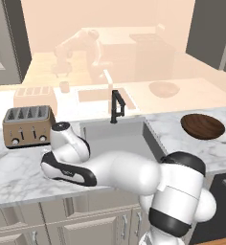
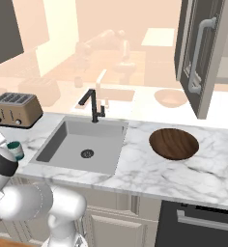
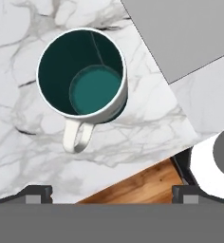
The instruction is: Pick the mug and place it in the sink. Pick the bowl and place it in the open cabinet and then close the cabinet.
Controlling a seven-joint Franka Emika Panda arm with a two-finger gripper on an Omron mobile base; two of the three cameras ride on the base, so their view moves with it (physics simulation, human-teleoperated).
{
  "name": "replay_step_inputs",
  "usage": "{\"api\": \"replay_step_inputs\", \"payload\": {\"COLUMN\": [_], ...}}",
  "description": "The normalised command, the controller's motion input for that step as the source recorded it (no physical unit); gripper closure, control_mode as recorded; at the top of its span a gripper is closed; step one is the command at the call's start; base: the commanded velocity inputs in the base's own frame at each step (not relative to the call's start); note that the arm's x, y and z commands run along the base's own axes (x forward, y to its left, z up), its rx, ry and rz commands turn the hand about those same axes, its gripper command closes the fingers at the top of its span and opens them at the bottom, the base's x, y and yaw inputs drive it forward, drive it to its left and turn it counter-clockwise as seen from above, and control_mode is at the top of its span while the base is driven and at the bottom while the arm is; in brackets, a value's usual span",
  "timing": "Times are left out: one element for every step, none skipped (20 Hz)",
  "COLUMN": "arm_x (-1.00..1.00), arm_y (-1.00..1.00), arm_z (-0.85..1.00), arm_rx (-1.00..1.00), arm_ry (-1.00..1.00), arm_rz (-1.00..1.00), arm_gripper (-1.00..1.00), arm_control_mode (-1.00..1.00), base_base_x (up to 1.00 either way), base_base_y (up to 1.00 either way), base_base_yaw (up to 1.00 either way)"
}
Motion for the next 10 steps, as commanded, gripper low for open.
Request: {"api": "replay_step_inputs", "payload": {"arm_x": [0.06,0.04,0.00,0.00,0.04,0.04,0.11,0.16,0.19,0.19], "arm_y": [0.00,0.00,0.00,0.00,0.03,0.04,0.06,0.04,0.00,0.00], "arm_z": [-0.22,-0.19,-0.10,-0.14,-0.13,-0.13,-0.12,-0.11,-0.06,0.00], "arm_rx": [0.00,0.00,0.00,0.00,0.00,0.00,0.00,0.00,0.00,0.00], "arm_ry": [0.00,0.00,0.00,0.00,0.00,0.00,0.00,0.00,0.00,0.00], "arm_rz": [-0.01,-0.01,0.00,0.00,0.00,0.00,0.00,0.00,0.00,0.00], "arm_gripper": [-1.00,-1.00,-1.00,-1.00,-1.00,-1.00,-1.00,-1.00,-1.00,-1.00], "arm_control_mode": [-1.00,-1.00,-1.00,-1.00,-1.00,-1.00,-1.00,-1.00,-1.00,-1.00], "base_base_x": [0.00,0.00,0.00,0.00,0.00,0.00,0.00,0.00,0.00,0.00], "base_base_y": [0.00,0.00,0.00,0.00,0.00,0.00,0.00,0.00,0.00,0.00], "base_base_yaw": [0.00,0.00,0.00,0.00,0.00,0.00,0.00,0.00,0.00,0.00]}}
